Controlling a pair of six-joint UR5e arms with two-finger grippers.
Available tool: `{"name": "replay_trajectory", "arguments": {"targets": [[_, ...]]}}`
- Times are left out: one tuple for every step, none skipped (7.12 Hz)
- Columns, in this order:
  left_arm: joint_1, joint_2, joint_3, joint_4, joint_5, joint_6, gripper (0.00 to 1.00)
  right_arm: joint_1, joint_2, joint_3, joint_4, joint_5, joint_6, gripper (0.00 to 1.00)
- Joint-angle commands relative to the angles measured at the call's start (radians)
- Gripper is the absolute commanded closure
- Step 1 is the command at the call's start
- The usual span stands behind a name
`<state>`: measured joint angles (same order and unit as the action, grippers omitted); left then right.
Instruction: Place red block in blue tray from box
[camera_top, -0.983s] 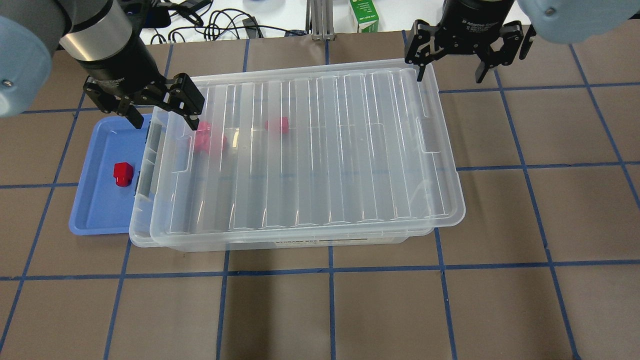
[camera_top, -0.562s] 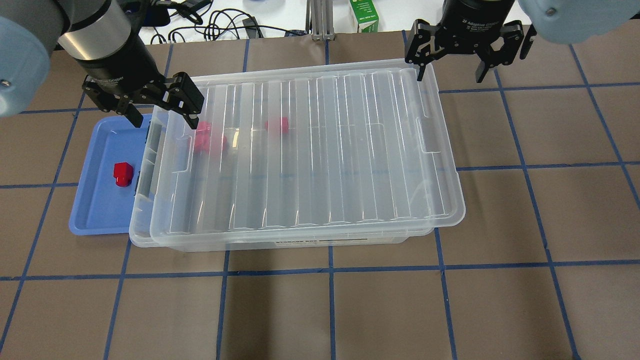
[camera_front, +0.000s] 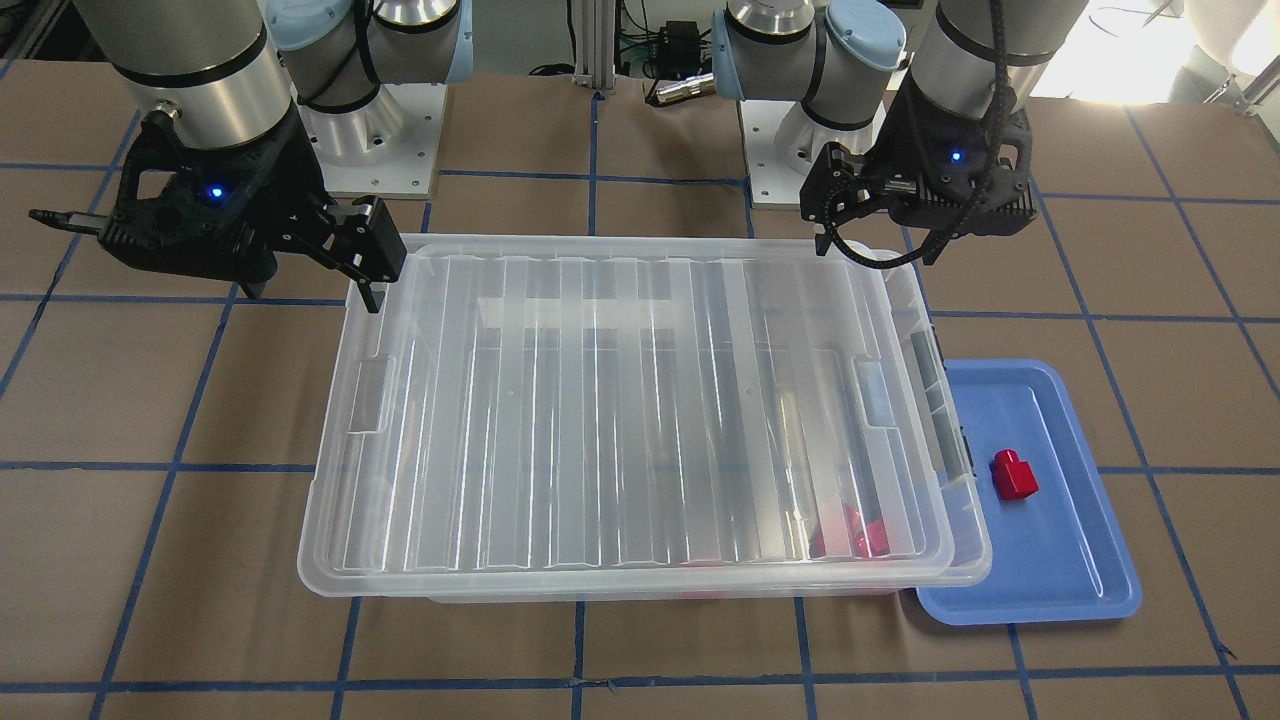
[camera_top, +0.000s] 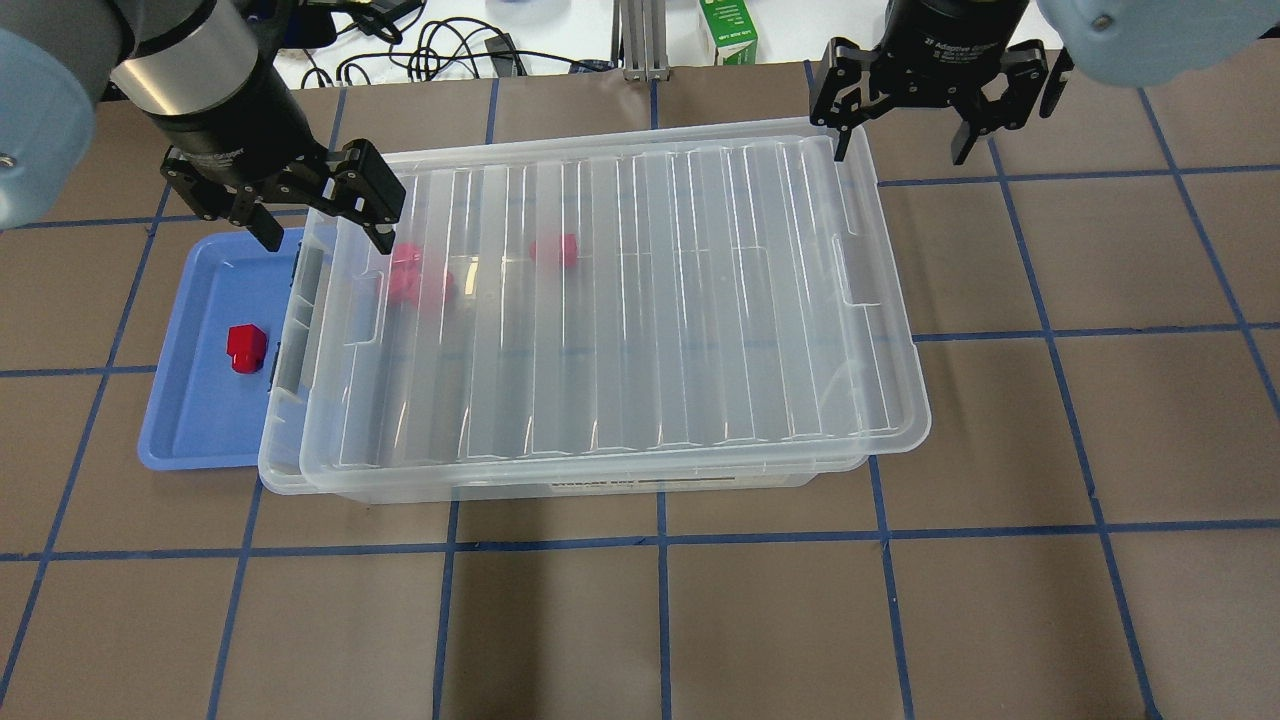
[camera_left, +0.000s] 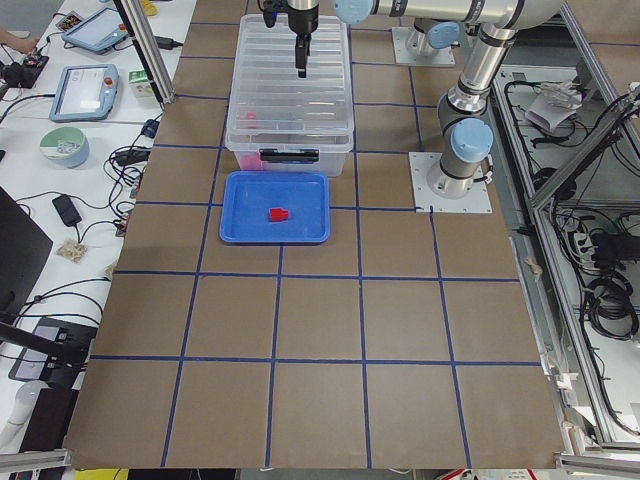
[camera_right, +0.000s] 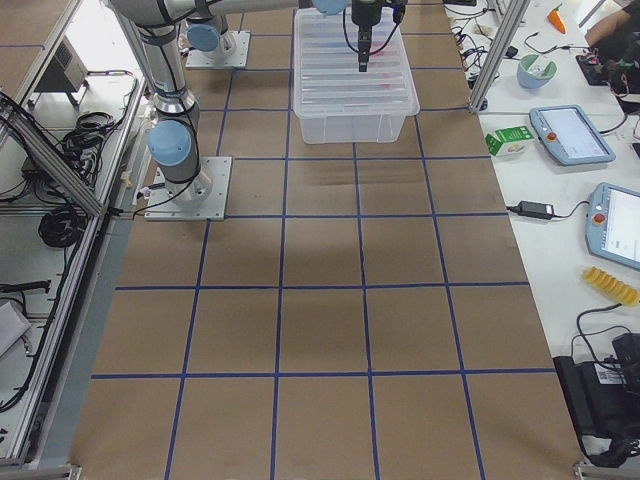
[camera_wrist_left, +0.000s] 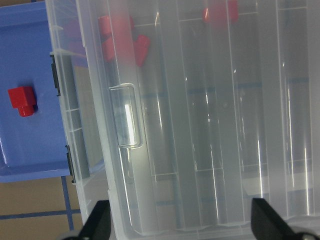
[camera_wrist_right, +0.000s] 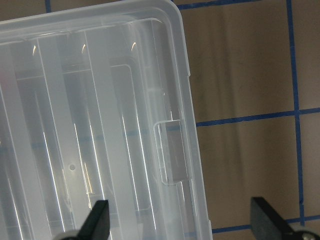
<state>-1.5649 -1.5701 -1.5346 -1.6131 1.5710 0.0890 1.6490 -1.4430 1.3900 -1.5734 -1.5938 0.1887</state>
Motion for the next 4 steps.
{"name": "replay_trajectory", "arguments": {"targets": [[0.000, -0.001, -0.001, 0.001, 0.000, 0.000, 0.00, 0.000, 0.001, 0.000, 0.000, 0.000, 0.000, 0.00], [0.000, -0.007, -0.001, 0.001, 0.000, -0.002, 0.00, -0.002, 0.001, 0.000, 0.000, 0.000, 0.000, 0.00], [0.000, -0.013, 0.005, -0.001, 0.000, -0.003, 0.00, -0.002, 0.001, 0.000, 0.000, 0.000, 0.000, 0.00], [0.000, -0.011, 0.004, -0.001, 0.000, -0.003, 0.00, -0.002, 0.001, 0.000, 0.000, 0.000, 0.000, 0.00]]}}
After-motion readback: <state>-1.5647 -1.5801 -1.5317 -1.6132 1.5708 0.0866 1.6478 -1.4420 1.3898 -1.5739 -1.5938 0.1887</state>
